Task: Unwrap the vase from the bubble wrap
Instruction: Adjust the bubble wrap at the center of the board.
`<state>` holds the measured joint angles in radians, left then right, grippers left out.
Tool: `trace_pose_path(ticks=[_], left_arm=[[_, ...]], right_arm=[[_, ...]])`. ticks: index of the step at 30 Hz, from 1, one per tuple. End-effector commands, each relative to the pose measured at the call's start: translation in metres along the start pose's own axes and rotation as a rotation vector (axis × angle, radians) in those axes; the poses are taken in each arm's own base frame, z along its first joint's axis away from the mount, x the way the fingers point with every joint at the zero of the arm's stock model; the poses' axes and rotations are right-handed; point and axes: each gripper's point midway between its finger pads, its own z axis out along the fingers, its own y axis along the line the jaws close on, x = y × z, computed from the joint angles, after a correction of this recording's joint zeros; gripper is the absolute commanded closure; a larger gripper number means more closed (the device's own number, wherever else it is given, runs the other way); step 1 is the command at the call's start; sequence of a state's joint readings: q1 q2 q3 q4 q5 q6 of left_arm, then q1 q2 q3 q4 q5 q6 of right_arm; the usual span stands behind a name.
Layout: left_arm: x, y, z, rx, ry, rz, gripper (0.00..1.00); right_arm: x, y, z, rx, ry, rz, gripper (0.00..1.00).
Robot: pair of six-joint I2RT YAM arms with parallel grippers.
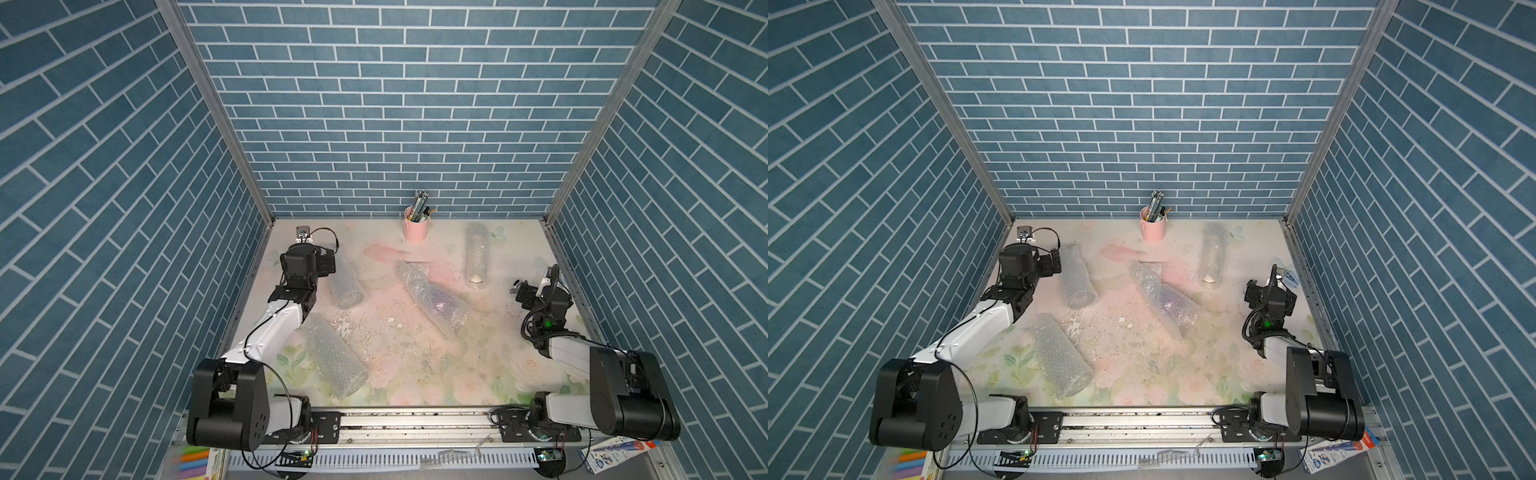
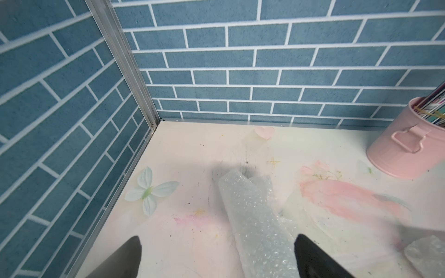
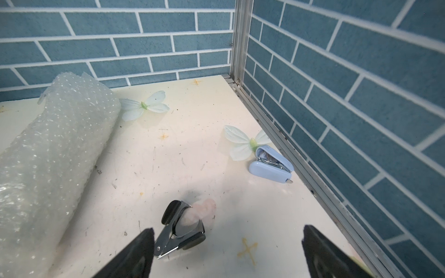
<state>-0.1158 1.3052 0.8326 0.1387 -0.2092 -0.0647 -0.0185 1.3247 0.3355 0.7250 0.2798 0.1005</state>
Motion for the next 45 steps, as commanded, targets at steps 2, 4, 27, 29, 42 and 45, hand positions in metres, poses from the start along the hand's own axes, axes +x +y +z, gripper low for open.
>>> trace_pose_path(ticks=[2,4,27,29,42,45], left_arm=[[0.016,-0.017,-0.012,0.038,0.115,0.006,0.00],[0.015,-0.027,-0.015,0.067,0.133,0.015,0.00],[-0.034,-0.109,-0.073,0.522,0.157,-0.191,0.00],[-0.033,-0.109,-0.073,0.521,0.159,-0.188,0.00],[-0.007,-0.118,-0.051,0.518,0.259,-0.197,0.00],[0.000,-0.115,-0.045,0.488,0.284,-0.185,0.00]], right_arm=[[-0.016,-0.001,-0.002,0.023,-0.030,0.030,0.05],[-0.017,0.000,-0.003,0.022,-0.032,0.023,0.05],[-0.078,0.065,-0.052,-0.310,0.153,0.240,0.07],[-0.080,0.087,-0.056,-0.380,0.205,0.194,0.08],[-0.048,0.240,-0.061,-0.717,0.448,-0.147,0.08],[-0.038,0.269,-0.055,-0.755,0.489,-0.223,0.08]])
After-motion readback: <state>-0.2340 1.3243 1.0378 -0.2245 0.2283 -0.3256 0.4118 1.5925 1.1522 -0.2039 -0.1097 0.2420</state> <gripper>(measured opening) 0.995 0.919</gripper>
